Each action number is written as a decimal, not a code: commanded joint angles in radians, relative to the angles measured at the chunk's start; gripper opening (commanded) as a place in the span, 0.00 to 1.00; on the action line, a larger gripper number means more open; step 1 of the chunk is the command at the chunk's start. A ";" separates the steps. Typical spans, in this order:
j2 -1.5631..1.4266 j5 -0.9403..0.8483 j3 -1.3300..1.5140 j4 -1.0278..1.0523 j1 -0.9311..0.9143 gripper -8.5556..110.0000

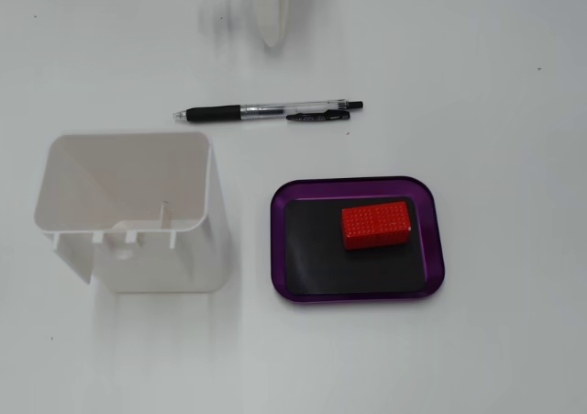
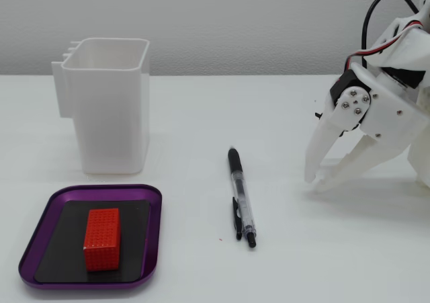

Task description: Pick up the pen and put it in the pen holder.

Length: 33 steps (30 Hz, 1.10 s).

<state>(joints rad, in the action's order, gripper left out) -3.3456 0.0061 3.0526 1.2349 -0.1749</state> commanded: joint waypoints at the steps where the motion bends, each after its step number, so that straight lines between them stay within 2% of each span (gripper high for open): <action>1: -0.087 -0.002 -0.221 -0.011 0.009 0.07; 9: 0.238 0.005 -0.291 -0.107 0.009 0.07; 21: 1.029 0.002 -0.940 -0.118 0.041 0.07; 23: 1.147 -0.005 -1.031 -0.094 0.095 0.07; 28: 1.382 -0.012 -1.150 -0.035 0.204 0.15; 33: 1.552 -0.014 -1.152 -0.048 0.204 0.24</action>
<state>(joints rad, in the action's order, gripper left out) -1.8500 0.0031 1.9405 1.1873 0.0230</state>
